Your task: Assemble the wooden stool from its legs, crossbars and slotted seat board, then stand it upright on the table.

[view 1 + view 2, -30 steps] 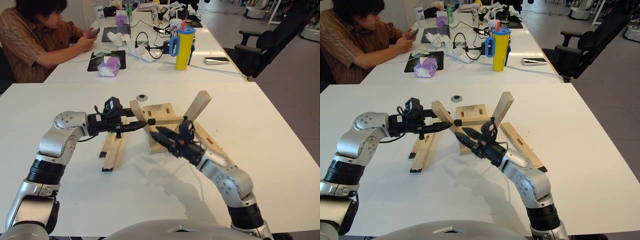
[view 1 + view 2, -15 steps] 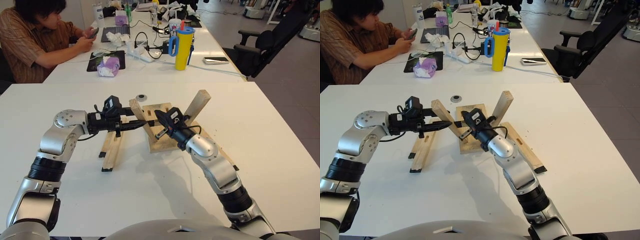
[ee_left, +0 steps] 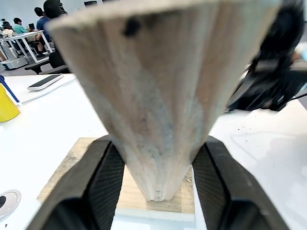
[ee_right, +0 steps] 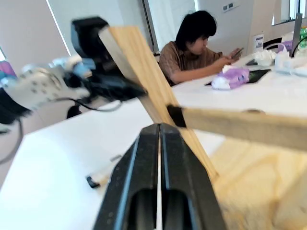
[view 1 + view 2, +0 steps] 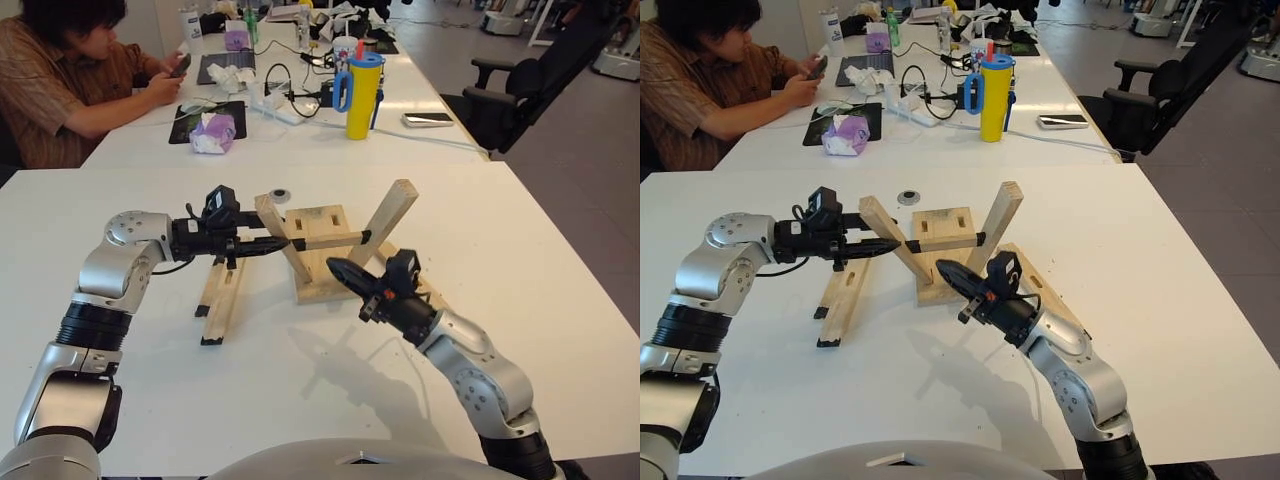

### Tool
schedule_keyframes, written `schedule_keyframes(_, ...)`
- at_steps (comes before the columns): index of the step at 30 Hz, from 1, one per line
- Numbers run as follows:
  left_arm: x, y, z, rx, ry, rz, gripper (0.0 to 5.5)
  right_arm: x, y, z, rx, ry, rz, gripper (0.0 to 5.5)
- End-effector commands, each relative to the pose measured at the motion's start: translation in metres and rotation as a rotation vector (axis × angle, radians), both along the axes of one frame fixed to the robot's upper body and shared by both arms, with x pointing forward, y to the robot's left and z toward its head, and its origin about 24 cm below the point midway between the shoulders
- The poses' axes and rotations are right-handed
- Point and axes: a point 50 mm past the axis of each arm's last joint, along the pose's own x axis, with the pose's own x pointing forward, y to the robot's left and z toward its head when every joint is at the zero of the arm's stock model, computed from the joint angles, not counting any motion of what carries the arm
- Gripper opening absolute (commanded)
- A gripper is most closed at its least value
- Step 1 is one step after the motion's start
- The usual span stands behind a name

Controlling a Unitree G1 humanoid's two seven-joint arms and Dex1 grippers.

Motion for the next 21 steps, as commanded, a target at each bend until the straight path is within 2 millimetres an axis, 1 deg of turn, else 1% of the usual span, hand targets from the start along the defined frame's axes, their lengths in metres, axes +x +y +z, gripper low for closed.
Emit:
schedule_keyframes(1,-0.003,0.005,-0.032,0.102,0.133,0.023,2.3,0.019,0.01,-0.046,-0.17,0.1,-0.115,0.0)
schedule_keyframes(4,-0.001,0.004,-0.033,0.105,0.136,0.024,2.62,0.026,0.012,-0.065,-0.265,0.151,-0.175,0.0)
schedule_keyframes(7,0.0,0.008,-0.031,0.118,0.134,0.041,2.99,0.023,0.01,-0.079,-0.343,0.191,-0.168,0.0)
schedule_keyframes(9,0.0,0.016,-0.028,0.118,0.125,0.076,3.28,0.02,0.009,-0.083,-0.356,0.208,-0.161,0.0)
schedule_keyframes(10,-0.003,0.025,-0.025,0.119,0.123,0.107,3.45,0.019,0.008,-0.084,-0.365,0.211,-0.159,0.0)
schedule_keyframes(11,-0.004,0.032,-0.022,0.113,0.125,0.137,3.48,0.018,0.007,-0.085,-0.367,0.215,-0.163,0.0)
schedule_keyframes(13,-0.011,0.049,-0.008,0.057,0.141,0.189,3.26,0.016,0.005,-0.086,-0.366,0.219,-0.171,0.0)
schedule_keyframes(14,-0.013,0.054,0.003,-0.004,0.139,0.21,3.16,0.015,0.004,-0.087,-0.367,0.225,-0.171,0.0)
schedule_keyframes(15,-0.013,0.056,0.022,-0.119,0.121,0.227,2.94,0.014,0.004,-0.09,-0.371,0.236,-0.162,0.0)
schedule_keyframes(16,-0.013,0.055,0.047,-0.258,0.077,0.228,2.8,0.012,0.004,-0.092,-0.383,0.243,-0.15,0.0)
schedule_keyframes(18,-0.016,0.048,0.105,-0.578,-0.026,0.175,2.47,0.009,0.005,-0.096,-0.394,0.257,-0.138,0.0)
schedule_keyframes(19,-0.019,0.043,0.129,-0.694,-0.072,0.14,2.32,0.008,0.005,-0.097,-0.397,0.259,-0.135,0.0)
schedule_keyframes(20,-0.022,0.039,0.144,-0.768,-0.101,0.117,2.25,0.007,0.006,-0.098,-0.397,0.261,-0.133,0.0)
schedule_keyframes(21,-0.023,0.029,0.165,-0.882,-0.145,0.097,2.14,0.007,0.006,-0.099,-0.4,0.262,-0.129,0.0)
